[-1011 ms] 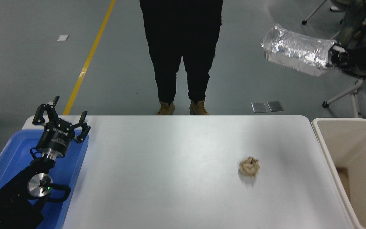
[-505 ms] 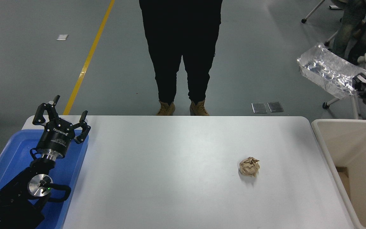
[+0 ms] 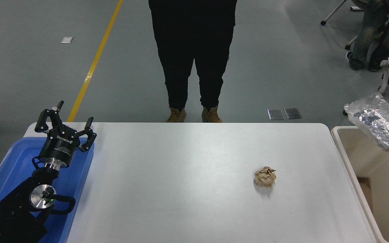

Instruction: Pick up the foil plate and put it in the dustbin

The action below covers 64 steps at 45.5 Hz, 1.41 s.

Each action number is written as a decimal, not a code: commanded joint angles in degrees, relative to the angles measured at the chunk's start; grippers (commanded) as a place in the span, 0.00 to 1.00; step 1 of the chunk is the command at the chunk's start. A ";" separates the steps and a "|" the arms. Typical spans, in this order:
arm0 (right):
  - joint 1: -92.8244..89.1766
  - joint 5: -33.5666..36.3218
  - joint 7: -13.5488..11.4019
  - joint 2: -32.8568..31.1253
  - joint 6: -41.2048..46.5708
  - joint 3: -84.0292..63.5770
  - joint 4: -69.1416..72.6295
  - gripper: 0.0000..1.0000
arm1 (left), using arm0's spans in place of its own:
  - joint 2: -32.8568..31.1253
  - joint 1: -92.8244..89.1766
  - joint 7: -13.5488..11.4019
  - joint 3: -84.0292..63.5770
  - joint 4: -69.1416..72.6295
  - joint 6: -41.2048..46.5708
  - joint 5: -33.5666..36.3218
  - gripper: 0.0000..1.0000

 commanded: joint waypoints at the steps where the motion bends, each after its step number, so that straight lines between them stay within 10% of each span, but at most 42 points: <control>1: -5.49 0.33 -0.44 0.09 -2.35 5.10 -0.16 0.00 | -0.01 0.00 0.00 0.00 0.00 -0.01 -0.01 0.98; 36: -9.54 0.33 -0.27 0.44 -3.32 8.09 0.10 0.00 | -0.01 0.00 0.00 0.00 0.00 -0.01 -0.01 0.98; 37: -9.54 0.33 -0.27 0.44 -3.32 7.83 0.10 0.05 | 0.08 0.00 0.00 0.00 0.00 -0.01 -0.01 0.98; 42: -9.54 -0.37 -0.27 0.44 -3.23 7.03 0.54 0.99 | 0.08 0.00 0.00 0.00 0.00 -0.01 -0.01 0.98; 64: 7.50 -0.54 -0.18 -1.23 -2.27 -3.32 10.55 1.00 | -0.01 0.00 0.00 0.00 0.00 -0.01 -0.01 0.98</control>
